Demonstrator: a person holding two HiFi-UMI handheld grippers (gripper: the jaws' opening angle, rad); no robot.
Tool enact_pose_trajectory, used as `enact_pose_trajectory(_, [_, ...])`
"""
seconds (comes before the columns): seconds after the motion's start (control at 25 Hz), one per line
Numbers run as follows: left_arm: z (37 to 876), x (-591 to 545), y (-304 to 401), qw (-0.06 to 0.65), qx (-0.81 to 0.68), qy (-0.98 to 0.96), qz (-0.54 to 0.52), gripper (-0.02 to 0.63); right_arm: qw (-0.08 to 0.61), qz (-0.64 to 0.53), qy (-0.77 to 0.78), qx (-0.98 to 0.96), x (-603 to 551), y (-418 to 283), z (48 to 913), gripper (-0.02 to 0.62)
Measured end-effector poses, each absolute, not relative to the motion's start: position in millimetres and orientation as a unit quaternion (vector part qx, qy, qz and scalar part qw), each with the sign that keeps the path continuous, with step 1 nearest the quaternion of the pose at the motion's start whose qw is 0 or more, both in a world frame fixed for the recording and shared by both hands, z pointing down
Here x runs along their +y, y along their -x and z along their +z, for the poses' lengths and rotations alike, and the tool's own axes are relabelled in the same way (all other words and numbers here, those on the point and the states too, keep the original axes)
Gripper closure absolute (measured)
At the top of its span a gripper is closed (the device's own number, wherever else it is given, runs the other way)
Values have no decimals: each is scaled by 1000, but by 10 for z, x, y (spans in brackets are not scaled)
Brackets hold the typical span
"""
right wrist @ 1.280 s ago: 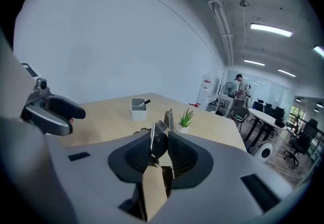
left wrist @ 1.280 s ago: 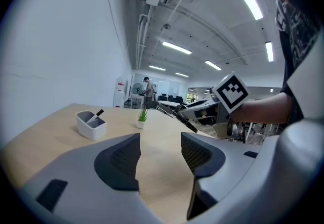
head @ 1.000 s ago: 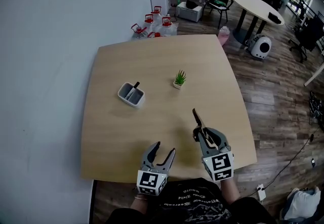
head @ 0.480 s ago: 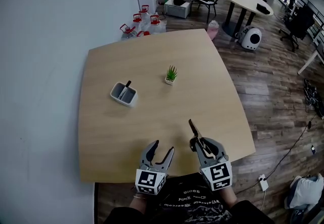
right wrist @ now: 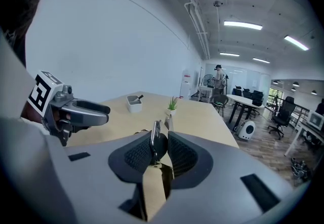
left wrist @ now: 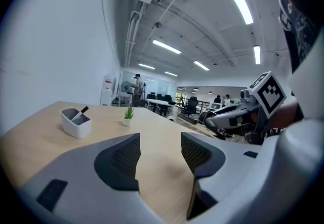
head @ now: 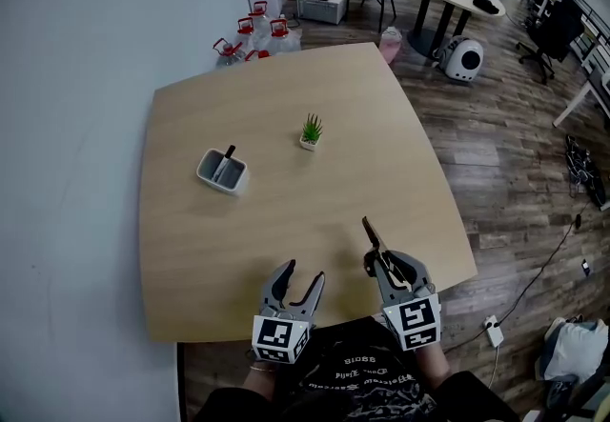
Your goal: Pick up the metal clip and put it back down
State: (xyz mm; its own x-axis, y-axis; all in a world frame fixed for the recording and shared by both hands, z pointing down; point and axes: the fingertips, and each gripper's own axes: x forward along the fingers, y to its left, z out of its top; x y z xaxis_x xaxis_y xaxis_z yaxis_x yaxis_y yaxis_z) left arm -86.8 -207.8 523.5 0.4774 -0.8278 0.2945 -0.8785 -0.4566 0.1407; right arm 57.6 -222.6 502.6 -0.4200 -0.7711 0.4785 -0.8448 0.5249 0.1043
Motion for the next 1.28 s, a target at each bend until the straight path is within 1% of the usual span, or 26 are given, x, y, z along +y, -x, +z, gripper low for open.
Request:
enact_pose_trajectory(0.36, [5300,-2191,650,138,-482,-860,100,354,316,70,-515,-794,-2458,-1243,5370,503])
enact_pose_trajectory(0.76, [5338,-2296,380,129,-450,-875,121,354,403,79,-518,-750,-2712,-1945,5910,503])
enact_pose_trajectory(1.12, [5403,-2349,387,139,-460,-868,126,354,468,58,-509,-720,-2926,-2335,6331,504])
enact_pose_trajectory(1.28, [5394,-2371,404,146,-468,-863,121,354,485,52,-500,-716,-2945,-2408,6467,505])
